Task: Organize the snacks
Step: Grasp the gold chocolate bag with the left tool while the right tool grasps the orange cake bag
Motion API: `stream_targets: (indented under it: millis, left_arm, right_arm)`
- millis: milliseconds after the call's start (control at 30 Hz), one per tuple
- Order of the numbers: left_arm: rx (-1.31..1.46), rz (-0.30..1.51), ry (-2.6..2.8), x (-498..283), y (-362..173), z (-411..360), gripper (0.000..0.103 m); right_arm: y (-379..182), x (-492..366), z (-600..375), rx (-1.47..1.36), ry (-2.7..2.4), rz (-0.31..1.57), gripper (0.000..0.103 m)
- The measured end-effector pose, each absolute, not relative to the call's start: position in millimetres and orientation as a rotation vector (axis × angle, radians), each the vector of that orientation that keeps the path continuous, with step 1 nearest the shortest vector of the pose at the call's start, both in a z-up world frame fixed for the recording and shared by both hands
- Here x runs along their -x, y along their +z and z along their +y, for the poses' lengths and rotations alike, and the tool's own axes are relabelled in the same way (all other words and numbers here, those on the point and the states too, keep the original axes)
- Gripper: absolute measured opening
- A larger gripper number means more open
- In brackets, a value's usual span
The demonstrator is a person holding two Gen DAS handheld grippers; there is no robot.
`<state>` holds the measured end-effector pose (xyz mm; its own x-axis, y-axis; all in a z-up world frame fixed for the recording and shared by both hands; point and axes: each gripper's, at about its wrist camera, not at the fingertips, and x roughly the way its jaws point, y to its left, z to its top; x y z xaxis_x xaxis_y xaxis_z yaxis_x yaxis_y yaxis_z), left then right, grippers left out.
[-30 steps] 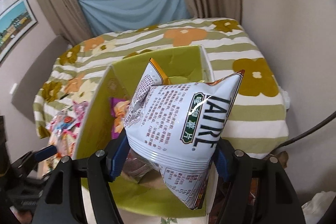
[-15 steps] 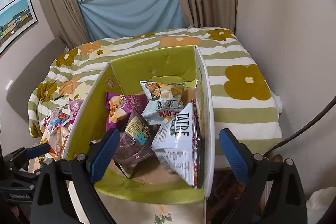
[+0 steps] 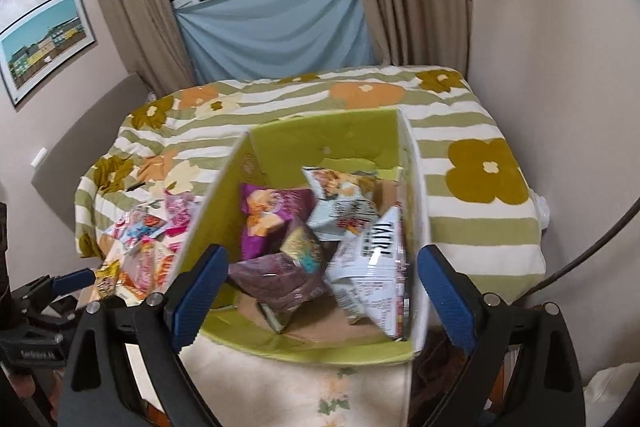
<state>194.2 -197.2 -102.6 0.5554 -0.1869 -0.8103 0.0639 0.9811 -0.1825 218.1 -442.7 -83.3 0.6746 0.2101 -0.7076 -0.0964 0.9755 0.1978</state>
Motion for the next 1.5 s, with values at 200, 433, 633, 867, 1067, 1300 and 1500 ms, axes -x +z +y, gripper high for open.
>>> stream_targets:
  millis: [200,433,633,867,1067,1300,1500]
  left_arm:
    - [0.174,0.961,-0.104,-175.9,-91.0,-129.2,0.099]
    - [0.215,0.964,-0.069,-161.5,-90.1,-45.7,0.099]
    - [0.232,0.995,-0.073,-155.9,-103.3,20.3,0.099]
    - [0.247,1.051,-0.121,-161.2,-132.2,73.3,0.099]
    - [0.260,1.124,-0.186,-178.2,-167.7,96.4,0.099]
    - [0.329,1.206,-0.243,-206.7,-218.0,93.8,0.095]
    - [0.365,1.239,-0.227,-229.2,-248.0,86.2,0.084]
  right_arm:
    - [-67.3,-206.8,-394.0,-0.181,0.253,0.800,0.094]
    - [-66.5,-194.6,-321.4,-0.223,0.328,0.824,0.094]
    - [-85.4,-187.9,-265.1,-0.262,0.308,0.892,0.094]
    - [-113.4,-180.7,-215.3,-0.325,0.262,0.960,0.094]
    - [-144.1,-179.7,-180.3,-0.383,0.213,1.033,0.094]
    - [-184.0,-189.9,-165.5,-0.480,0.204,1.113,0.094]
    - [-215.8,-203.2,-157.7,-0.498,0.198,1.174,0.094]
